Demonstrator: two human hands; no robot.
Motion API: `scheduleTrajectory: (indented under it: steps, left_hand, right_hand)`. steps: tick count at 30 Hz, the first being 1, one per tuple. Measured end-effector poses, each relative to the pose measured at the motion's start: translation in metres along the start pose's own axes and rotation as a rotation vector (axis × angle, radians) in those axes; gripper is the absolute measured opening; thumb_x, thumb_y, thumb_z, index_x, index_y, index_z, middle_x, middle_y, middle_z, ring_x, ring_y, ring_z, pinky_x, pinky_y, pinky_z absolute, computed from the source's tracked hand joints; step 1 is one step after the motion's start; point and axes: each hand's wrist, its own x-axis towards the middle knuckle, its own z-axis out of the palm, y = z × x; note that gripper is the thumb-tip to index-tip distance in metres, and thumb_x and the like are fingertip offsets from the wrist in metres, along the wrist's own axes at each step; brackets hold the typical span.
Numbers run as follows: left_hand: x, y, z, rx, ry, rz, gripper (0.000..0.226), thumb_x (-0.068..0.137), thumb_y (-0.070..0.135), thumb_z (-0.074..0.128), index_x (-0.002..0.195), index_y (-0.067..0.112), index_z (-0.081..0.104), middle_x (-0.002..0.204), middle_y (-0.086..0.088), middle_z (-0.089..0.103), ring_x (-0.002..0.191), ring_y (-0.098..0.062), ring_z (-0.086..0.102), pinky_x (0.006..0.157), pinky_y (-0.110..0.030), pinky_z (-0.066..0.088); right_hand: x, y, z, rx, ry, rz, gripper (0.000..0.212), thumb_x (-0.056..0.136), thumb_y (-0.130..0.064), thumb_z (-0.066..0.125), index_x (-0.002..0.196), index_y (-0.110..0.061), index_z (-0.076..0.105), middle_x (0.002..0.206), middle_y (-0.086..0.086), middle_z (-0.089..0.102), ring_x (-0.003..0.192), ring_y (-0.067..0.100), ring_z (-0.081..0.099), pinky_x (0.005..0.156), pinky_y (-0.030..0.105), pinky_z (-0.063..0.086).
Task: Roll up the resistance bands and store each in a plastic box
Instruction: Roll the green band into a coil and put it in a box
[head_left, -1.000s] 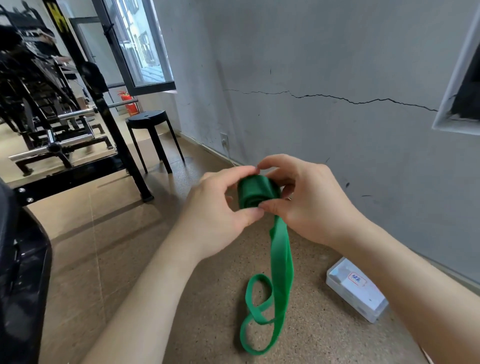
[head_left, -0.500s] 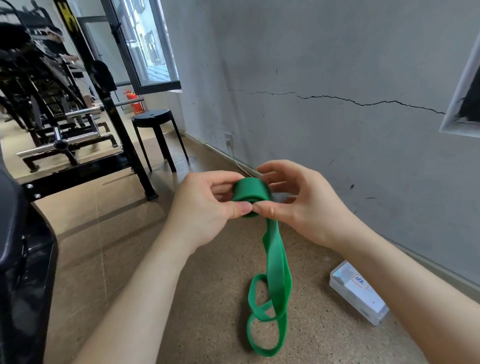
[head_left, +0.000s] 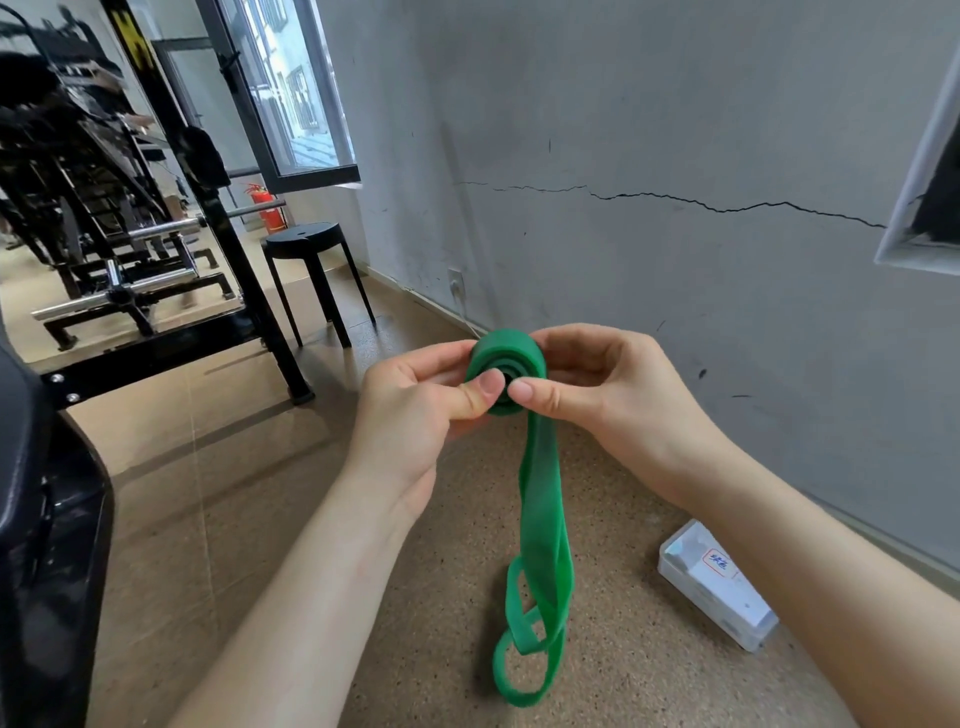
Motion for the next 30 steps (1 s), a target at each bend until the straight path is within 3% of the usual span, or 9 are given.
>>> scheduleTrajectory:
  steps: [2,4,6,8,11,16,21,25,30]
  left_hand:
    - [-0.002,0.000,0.002,0.030,-0.035,-0.019,0.031,0.070,0.004,0.072,0.100,0.013,0.070,0.094,-0.006,0.076,0.096,-0.023,0.071,0.095,-0.045,0.052]
    - [-0.004,0.001,0.001,0.250,-0.095,0.049,0.034,0.078,0.003,0.072,0.108,0.018,0.069,0.099,0.002,0.075,0.098,-0.016,0.069,0.094,-0.040,0.052]
    - [-0.005,0.005,-0.003,0.634,-0.131,0.203,0.049,0.077,0.013,0.077,0.119,0.035,0.063,0.101,0.017,0.067,0.095,-0.007,0.064,0.086,-0.027,0.051]
    - [-0.010,0.013,-0.001,0.983,-0.169,0.311,0.058,0.074,0.029,0.078,0.125,0.047,0.056,0.091,0.026,0.056,0.086,-0.001,0.058,0.075,-0.020,0.046]
    - [-0.013,0.018,0.002,1.142,-0.240,0.321,0.054,0.070,0.044,0.079,0.120,0.045,0.060,0.081,0.020,0.059,0.080,-0.006,0.055,0.071,-0.024,0.045]
    - [-0.009,0.013,-0.003,1.092,-0.269,0.255,0.046,0.060,0.031,0.087,0.103,0.037,0.070,0.071,0.015,0.065,0.068,-0.004,0.061,0.070,-0.028,0.053]
    - [-0.002,0.009,-0.015,0.732,-0.138,0.207,0.045,0.058,0.003,0.087,0.092,0.028,0.072,0.079,0.019,0.068,0.071,0.009,0.064,0.066,-0.005,0.048]
    - [-0.001,0.008,-0.020,0.435,-0.071,0.132,0.047,0.060,-0.008,0.082,0.086,0.028,0.067,0.073,0.012,0.073,0.071,-0.002,0.070,0.063,-0.014,0.053]
    - [-0.002,0.007,-0.016,0.203,-0.039,0.081,0.042,0.054,0.001,0.079,0.088,0.021,0.067,0.078,0.003,0.075,0.074,-0.012,0.072,0.061,-0.022,0.055]
  right_hand:
    - [0.002,-0.002,-0.004,0.018,0.008,0.010,0.041,0.068,-0.024,0.083,0.106,-0.011,0.071,0.095,0.001,0.077,0.090,0.014,0.073,0.086,0.031,0.058]
    - [0.002,-0.004,-0.010,-0.101,0.006,-0.006,0.039,0.067,-0.023,0.088,0.102,-0.017,0.071,0.090,0.002,0.077,0.084,0.017,0.074,0.082,0.034,0.059]
    - [0.002,-0.006,-0.014,-0.400,-0.015,-0.050,0.046,0.063,-0.034,0.087,0.103,-0.027,0.065,0.088,-0.003,0.075,0.081,0.015,0.071,0.082,0.039,0.057]
    - [0.000,-0.010,-0.014,-0.612,-0.061,-0.077,0.053,0.066,-0.030,0.086,0.110,-0.028,0.056,0.085,-0.009,0.072,0.076,0.007,0.066,0.077,0.033,0.054]
    - [-0.003,-0.015,-0.011,-0.672,-0.155,-0.091,0.061,0.070,-0.019,0.085,0.110,-0.027,0.039,0.079,-0.014,0.069,0.067,0.002,0.060,0.067,0.027,0.051]
    - [-0.005,-0.013,-0.009,-0.673,-0.205,-0.083,0.069,0.067,-0.021,0.087,0.116,-0.028,0.038,0.089,-0.012,0.072,0.071,0.001,0.062,0.070,0.026,0.052]
    - [-0.003,-0.004,-0.008,-0.432,-0.111,-0.066,0.063,0.063,-0.031,0.089,0.115,-0.028,0.054,0.101,-0.010,0.068,0.088,0.005,0.064,0.080,0.024,0.052]
    - [-0.004,0.001,-0.003,-0.375,-0.031,-0.066,0.045,0.063,-0.032,0.088,0.101,-0.028,0.064,0.092,-0.015,0.067,0.088,0.004,0.067,0.077,0.020,0.052]
    - [-0.002,-0.004,-0.007,-0.095,-0.041,0.007,0.048,0.059,-0.026,0.085,0.102,-0.013,0.072,0.087,0.002,0.075,0.080,0.016,0.074,0.078,0.028,0.059]
